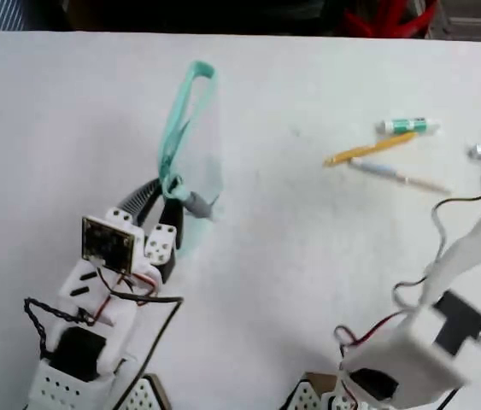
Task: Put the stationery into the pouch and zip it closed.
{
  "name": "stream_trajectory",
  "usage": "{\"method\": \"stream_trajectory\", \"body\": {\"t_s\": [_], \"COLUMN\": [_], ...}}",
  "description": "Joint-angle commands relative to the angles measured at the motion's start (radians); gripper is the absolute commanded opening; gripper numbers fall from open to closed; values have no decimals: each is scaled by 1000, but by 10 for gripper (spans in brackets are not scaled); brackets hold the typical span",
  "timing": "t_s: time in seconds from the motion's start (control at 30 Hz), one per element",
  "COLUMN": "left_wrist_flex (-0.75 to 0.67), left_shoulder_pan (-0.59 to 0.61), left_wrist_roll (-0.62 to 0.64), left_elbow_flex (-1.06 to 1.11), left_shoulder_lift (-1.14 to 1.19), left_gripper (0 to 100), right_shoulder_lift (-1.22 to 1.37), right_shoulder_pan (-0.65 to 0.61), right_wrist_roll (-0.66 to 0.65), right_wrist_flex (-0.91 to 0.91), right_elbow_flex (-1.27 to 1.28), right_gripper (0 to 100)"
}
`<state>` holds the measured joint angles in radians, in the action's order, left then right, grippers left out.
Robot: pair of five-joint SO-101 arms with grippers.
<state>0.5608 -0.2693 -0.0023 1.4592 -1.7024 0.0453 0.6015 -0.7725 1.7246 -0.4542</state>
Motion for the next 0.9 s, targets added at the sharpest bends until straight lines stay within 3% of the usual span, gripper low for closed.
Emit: {"method": "stream_trajectory", "body": {"t_s": [0.0, 0.33, 0.6, 0.87], "left_wrist_flex": [-31, -31, -31, 51], "left_shoulder_pan": [1, 1, -7, -154], "left_wrist_roll": [-8, -9, -6, -8], "left_elbow_flex": [-6, -6, -8, -8], "left_shoulder_lift": [2, 2, 2, 2], "left_gripper": [30, 30, 28, 28], "right_shoulder_lift": [-357, -845, -872, -872], "right_shoulder_pan": [-117, -275, -394, -598], "right_wrist_roll": [11, 163, 393, 549], "right_wrist_flex": [-15, -13, -31, -128], "right_elbow_flex": [239, 499, 525, 505], "right_gripper": [18, 18, 18, 18]}}
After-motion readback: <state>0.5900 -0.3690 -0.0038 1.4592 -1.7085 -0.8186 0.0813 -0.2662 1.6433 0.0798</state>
